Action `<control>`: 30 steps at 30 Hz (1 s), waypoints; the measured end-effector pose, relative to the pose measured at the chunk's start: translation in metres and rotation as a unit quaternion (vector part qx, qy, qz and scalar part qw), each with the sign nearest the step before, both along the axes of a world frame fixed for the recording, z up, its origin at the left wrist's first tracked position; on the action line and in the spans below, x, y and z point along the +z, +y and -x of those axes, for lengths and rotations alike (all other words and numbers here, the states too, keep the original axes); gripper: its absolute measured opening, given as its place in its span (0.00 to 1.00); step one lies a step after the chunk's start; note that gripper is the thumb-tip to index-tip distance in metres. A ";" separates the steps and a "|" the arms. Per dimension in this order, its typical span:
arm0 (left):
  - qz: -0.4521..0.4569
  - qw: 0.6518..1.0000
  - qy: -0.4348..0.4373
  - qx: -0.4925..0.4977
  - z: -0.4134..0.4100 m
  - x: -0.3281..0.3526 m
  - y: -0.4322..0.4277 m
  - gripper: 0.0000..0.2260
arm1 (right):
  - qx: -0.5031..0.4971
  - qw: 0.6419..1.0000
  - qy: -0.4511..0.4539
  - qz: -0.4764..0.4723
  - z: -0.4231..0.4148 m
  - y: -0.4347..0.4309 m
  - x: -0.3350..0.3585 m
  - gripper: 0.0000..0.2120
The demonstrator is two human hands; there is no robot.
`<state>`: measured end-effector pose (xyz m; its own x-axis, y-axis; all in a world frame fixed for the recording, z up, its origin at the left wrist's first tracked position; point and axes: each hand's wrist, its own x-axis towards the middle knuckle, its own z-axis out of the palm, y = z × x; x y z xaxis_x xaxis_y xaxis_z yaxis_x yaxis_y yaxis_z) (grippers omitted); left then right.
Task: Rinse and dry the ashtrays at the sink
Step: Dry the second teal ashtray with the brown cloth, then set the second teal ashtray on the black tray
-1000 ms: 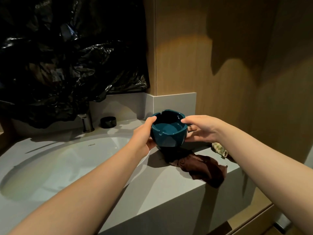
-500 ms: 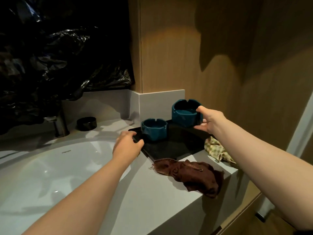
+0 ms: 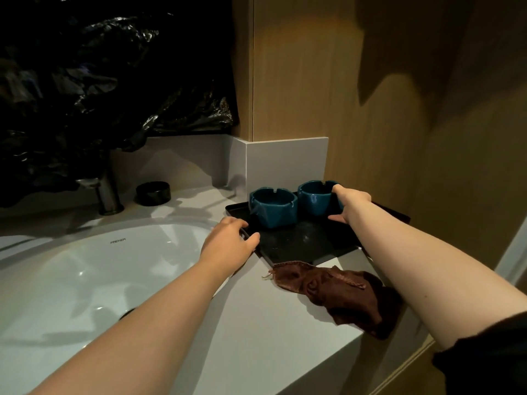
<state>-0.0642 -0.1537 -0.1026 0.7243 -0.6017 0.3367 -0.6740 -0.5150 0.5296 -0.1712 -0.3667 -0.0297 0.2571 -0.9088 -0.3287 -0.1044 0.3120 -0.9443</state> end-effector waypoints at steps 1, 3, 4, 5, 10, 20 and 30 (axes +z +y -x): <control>-0.001 1.000 0.001 0.000 0.000 0.000 0.000 0.21 | 0.012 1.000 0.011 0.006 -0.003 -0.002 -0.001 0.23; -0.001 1.000 0.002 0.000 0.001 0.000 0.000 0.21 | 0.032 0.998 0.044 0.034 -0.006 -0.007 -0.002 0.22; -0.002 1.000 0.003 0.001 0.001 0.000 0.000 0.21 | 0.040 0.995 0.070 0.054 -0.007 -0.009 -0.003 0.22; -0.003 1.000 0.003 0.001 0.001 0.000 0.000 0.21 | 0.045 0.991 0.099 0.078 -0.007 -0.010 -0.004 0.22; -0.011 1.000 0.005 0.005 0.001 0.001 0.000 0.22 | 0.082 0.970 0.190 0.129 -0.006 -0.018 -0.007 0.22; -0.027 0.998 0.055 -0.009 0.006 0.008 0.003 0.22 | 0.086 0.946 0.243 0.198 -0.010 0.000 -0.007 0.26; -0.071 0.994 0.060 0.058 -0.047 0.031 0.110 0.18 | 0.218 0.724 0.329 0.565 -0.047 0.126 0.018 0.23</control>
<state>-0.0172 -0.0433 -0.0718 0.8215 -0.5472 0.1605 -0.5417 -0.6609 0.5194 -0.1239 -0.2405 -0.0114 0.7265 -0.5725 0.3800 -0.5039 -0.8199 -0.2718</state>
